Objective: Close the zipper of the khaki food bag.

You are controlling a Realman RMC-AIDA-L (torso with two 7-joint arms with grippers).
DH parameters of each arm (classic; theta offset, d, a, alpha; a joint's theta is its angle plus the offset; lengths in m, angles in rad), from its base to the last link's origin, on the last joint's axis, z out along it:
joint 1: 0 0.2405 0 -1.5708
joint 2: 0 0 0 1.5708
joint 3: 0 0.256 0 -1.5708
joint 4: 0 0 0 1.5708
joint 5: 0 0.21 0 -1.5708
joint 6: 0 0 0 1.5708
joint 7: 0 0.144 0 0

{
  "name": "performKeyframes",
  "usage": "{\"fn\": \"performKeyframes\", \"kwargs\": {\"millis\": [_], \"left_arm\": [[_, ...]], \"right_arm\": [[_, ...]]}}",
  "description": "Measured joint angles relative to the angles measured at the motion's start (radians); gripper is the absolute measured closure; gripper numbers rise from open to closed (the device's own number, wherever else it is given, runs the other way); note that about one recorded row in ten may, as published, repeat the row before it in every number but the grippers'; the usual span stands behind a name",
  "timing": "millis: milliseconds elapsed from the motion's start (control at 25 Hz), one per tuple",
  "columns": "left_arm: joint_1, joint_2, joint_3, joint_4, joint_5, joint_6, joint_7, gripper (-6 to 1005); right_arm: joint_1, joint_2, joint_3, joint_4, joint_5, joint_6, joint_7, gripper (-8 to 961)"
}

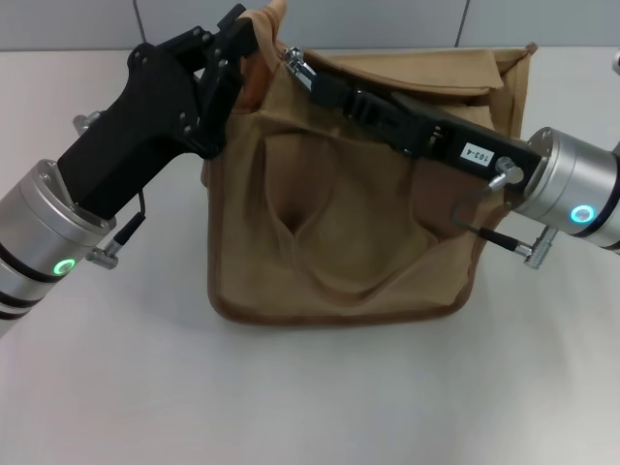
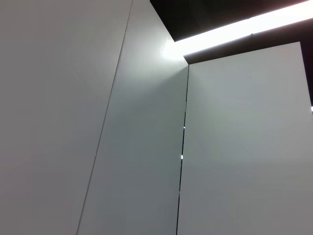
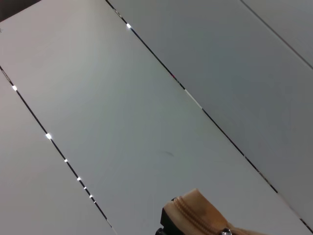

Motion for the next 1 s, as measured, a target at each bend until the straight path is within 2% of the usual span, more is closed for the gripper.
{"fn": "performKeyframes", "kwargs": {"millis": [160,240,600,1000], "left_arm": [[0.002,0.0,-0.006,0.001,-0.001,0.0,0.0,928],[0.002,0.0,-0.006,-0.001,-0.001,0.0,0.0,928],[0.002,0.0,-0.006,-0.006,-0.002,-0.005,0.017,926],[0.015,0.0,-0.03,-0.001,-0.001,-0.007,0.024,925]], "right_arm": [[0.007,-0.001,-0.008,-0.017,-0.001,-0.059,0.048,938],[0.025,-0.002,-0.013,-0.038,-0.007,-0.055,0.111,940],[0.038,-0.002,-0.015,-0.045,-0.008,-0.059,0.138,945],[-0.019,-0.001,-0.005,-0.11,-0.001,-0.068,0.187,951]]}}
